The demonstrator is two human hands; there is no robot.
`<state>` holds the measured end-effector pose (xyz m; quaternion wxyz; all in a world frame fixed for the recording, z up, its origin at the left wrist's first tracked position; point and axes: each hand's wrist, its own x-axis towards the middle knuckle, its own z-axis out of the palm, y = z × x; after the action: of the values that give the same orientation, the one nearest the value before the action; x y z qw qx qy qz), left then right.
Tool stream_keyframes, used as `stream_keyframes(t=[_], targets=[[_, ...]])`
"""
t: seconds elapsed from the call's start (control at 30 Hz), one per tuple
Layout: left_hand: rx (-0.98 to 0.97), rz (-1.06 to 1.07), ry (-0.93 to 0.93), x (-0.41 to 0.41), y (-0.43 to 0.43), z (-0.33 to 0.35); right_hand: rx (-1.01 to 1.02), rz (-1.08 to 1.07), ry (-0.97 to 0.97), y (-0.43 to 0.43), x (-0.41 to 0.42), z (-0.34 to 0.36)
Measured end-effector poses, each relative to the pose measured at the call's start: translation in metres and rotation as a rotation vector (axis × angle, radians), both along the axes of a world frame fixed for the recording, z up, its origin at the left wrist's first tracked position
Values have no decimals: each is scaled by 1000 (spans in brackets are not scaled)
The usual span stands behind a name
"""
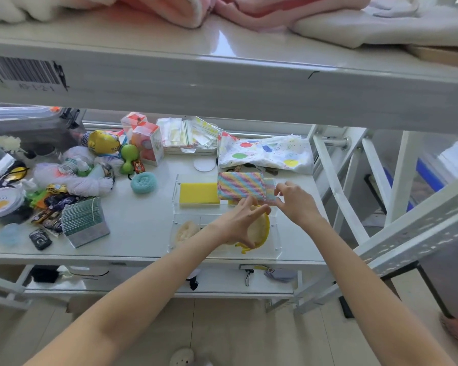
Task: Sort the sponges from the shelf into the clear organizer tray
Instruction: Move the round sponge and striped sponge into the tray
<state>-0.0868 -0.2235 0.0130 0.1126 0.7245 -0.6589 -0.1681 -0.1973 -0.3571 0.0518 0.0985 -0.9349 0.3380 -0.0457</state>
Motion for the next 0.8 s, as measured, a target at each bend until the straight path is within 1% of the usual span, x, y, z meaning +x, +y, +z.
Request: stream_keyframes(t=[0.17, 0.3, 0.4, 0.47, 0.53, 0.63, 0.7, 0.73, 0.8], targets=[[54, -49, -85, 1, 7, -12, 5, 34, 6, 4, 11, 1], [119, -66, -193, 3, 10, -13, 0, 60, -2, 10, 22, 3], [148, -58, -199, 1, 10, -13, 4, 72, -1, 15, 33, 7], [131, -65, -166, 4, 12, -14, 8, 82, -5, 20, 42, 9], [105, -67, -82, 10, 18, -16, 13, 92, -11, 25, 50, 10], [-3, -8, 177, 24, 35, -6, 20, 109, -8, 33, 63, 12], [-109, 70, 307, 43, 49, 8, 27, 120, -14, 39, 73, 12], [-152, 127, 333, 57, 56, 14, 25, 125, -22, 42, 78, 12], [-202, 269, 291, 91, 70, 19, 20, 135, -36, 49, 88, 12]])
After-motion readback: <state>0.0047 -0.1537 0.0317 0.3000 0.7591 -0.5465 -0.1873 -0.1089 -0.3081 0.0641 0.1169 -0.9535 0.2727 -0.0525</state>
